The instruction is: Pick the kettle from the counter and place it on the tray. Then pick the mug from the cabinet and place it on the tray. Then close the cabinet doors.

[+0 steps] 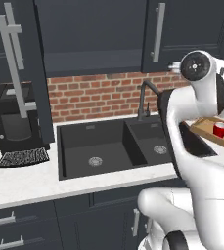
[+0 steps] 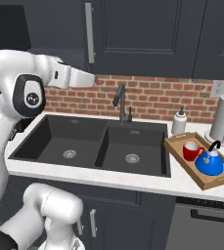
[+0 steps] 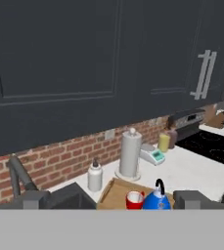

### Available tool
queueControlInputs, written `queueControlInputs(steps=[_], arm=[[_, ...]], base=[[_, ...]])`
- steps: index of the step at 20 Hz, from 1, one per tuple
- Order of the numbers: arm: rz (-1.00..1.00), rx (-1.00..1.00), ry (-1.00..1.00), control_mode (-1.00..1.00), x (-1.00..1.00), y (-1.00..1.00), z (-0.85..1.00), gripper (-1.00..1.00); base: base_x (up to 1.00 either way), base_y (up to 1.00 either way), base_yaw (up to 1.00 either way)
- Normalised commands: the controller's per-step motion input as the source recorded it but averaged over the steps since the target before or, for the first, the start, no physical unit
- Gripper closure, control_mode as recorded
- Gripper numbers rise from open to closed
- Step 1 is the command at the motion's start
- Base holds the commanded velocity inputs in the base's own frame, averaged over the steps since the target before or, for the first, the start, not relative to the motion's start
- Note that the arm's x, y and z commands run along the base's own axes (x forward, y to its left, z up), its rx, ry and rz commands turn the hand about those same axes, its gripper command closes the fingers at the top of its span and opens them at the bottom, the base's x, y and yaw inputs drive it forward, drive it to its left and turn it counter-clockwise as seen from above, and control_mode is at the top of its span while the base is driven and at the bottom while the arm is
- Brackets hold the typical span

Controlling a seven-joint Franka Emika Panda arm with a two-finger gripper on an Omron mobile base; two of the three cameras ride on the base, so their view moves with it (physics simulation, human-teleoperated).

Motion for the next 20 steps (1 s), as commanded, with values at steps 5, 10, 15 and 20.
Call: queueControlInputs(steps=[5, 10, 15, 20], arm=[[0.11, -0.33, -0.04, -1.0, -0.63, 0.53, -0.94, -1.0], [0.11, -0.39, -0.14, -1.0, -0.66, 0.57, -0.49, -1.0], [-0.01, -0.39, -0.21, -1.0, -0.64, 0.52, -0.01, -1.0], [-0.01, -0.31, -0.01, -1.0, -0.4, 0.41, -0.47, -1.0]], base=[[0.0, 0.0, 0.0], [0.0, 0.0, 0.0], [0.0, 0.0, 0.0], [0.0, 0.0, 0.0]])
